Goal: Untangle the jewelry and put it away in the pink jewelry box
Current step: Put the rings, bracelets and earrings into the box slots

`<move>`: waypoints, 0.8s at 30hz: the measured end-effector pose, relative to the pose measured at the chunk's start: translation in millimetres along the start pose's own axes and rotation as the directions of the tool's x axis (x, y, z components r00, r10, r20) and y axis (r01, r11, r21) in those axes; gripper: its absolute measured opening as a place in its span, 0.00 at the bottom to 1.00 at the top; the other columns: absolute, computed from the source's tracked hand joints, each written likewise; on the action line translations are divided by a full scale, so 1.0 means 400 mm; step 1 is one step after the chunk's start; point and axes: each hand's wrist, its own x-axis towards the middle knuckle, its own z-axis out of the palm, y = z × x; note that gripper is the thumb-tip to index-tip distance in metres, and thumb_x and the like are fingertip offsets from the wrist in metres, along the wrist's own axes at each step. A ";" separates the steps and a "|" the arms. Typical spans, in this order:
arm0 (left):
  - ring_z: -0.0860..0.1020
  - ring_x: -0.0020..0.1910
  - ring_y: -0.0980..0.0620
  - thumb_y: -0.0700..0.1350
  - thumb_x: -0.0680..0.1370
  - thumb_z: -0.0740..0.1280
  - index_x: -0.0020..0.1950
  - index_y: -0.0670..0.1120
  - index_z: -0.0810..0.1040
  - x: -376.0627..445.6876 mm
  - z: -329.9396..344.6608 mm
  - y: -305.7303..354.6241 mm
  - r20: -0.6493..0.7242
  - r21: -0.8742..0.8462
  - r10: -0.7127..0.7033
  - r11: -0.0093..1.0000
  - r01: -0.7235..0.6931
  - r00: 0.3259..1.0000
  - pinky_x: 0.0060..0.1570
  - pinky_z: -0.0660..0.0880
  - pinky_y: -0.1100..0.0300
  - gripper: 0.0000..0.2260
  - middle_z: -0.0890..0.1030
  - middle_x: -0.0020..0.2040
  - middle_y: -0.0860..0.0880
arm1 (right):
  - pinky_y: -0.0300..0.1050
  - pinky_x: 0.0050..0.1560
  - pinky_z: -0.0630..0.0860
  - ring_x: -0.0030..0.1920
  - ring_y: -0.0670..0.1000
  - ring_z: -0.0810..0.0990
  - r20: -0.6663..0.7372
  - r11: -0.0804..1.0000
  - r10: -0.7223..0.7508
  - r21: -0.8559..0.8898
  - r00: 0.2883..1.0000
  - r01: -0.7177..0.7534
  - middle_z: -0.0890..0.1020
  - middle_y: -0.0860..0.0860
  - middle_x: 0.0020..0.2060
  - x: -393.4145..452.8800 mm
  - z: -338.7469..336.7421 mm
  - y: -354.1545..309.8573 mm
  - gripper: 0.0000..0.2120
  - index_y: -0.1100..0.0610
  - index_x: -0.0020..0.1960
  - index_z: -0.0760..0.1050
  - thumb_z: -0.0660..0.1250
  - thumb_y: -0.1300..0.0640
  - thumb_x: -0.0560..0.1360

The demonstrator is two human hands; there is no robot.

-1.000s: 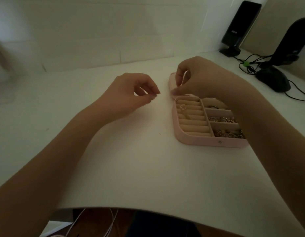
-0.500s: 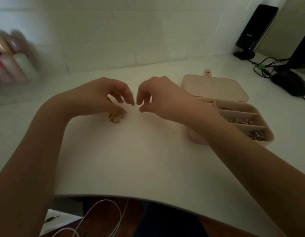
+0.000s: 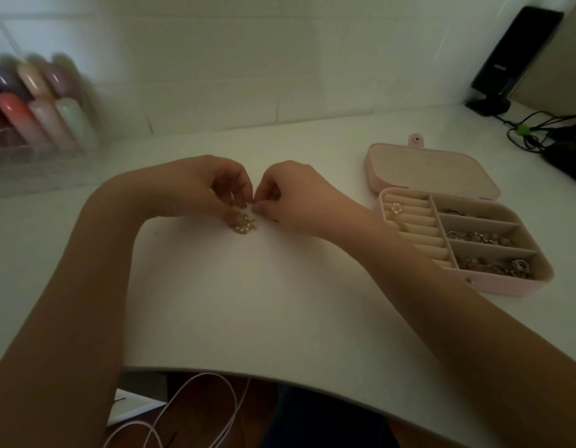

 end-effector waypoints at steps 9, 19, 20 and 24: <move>0.76 0.29 0.61 0.33 0.70 0.72 0.44 0.43 0.78 -0.003 0.011 0.003 0.001 -0.057 0.007 0.998 -0.007 1.000 0.31 0.69 0.74 0.08 0.82 0.31 0.53 | 0.32 0.29 0.65 0.34 0.46 0.73 0.023 0.998 0.027 0.056 0.999 -0.028 0.77 0.49 0.35 -0.026 0.022 0.009 0.12 0.58 0.42 0.78 0.70 0.49 0.73; 0.75 0.38 0.54 0.52 0.67 0.73 0.45 0.51 0.82 -0.003 0.027 0.007 -0.050 -0.048 0.067 0.996 -0.069 0.997 0.42 0.68 0.57 0.09 0.81 0.41 0.43 | 0.44 0.40 0.78 0.33 0.49 0.80 -0.216 0.889 0.105 0.458 0.971 0.006 0.82 0.52 0.33 -0.040 0.031 0.036 0.07 0.56 0.39 0.76 0.69 0.54 0.74; 0.75 0.39 0.55 0.51 0.69 0.74 0.45 0.51 0.82 -0.003 0.029 0.009 -0.067 -0.079 0.076 0.994 -0.081 0.995 0.43 0.69 0.58 0.08 0.81 0.41 0.44 | 0.42 0.37 0.76 0.31 0.48 0.80 -0.214 0.856 0.118 0.516 0.970 0.009 0.81 0.52 0.32 -0.043 0.027 0.036 0.07 0.57 0.40 0.76 0.69 0.54 0.74; 0.77 0.39 0.58 0.47 0.74 0.70 0.43 0.48 0.81 0.004 0.029 0.016 -0.161 -0.190 0.080 0.975 -0.111 0.984 0.44 0.71 0.60 0.03 0.81 0.39 0.49 | 0.32 0.30 0.71 0.29 0.45 0.78 -0.145 0.658 0.193 0.753 0.970 -0.018 0.79 0.52 0.32 -0.049 0.014 0.039 0.07 0.57 0.40 0.74 0.66 0.57 0.77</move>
